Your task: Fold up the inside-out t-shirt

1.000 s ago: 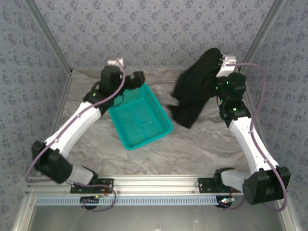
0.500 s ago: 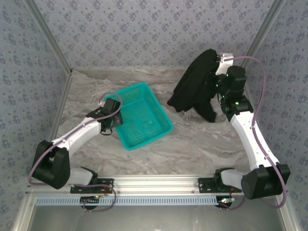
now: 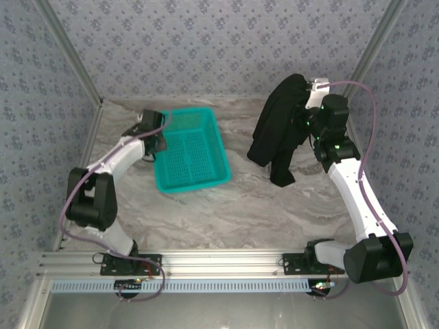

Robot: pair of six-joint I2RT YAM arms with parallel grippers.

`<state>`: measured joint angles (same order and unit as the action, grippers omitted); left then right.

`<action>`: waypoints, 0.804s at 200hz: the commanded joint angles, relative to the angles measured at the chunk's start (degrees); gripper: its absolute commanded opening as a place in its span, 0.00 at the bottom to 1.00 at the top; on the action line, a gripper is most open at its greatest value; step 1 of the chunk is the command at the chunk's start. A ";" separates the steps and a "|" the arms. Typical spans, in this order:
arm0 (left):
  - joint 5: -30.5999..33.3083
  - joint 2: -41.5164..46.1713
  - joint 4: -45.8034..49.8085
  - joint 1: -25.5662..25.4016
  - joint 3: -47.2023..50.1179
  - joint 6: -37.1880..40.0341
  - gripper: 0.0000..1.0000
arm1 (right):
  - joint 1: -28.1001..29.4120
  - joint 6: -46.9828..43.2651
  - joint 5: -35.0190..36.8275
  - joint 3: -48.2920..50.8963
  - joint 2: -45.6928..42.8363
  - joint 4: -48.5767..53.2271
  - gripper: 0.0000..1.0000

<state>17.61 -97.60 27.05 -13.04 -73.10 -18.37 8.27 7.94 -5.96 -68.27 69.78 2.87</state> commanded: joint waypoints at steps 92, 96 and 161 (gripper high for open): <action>-8.98 -22.81 7.24 26.48 -31.13 5.38 0.10 | 1.11 -0.27 -0.03 -0.55 0.09 -0.66 0.00; -9.24 -22.58 5.63 26.50 -30.40 5.91 0.10 | 1.23 -0.30 -0.14 -0.55 0.30 -0.45 0.00; -4.73 -33.02 13.59 31.47 -45.40 14.61 0.32 | 1.78 -2.21 0.33 -1.34 0.96 1.28 0.00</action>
<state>8.27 -126.28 36.84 15.62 -112.31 -6.79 9.80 6.98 -6.22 -68.27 71.48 6.17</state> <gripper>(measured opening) 0.243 0.102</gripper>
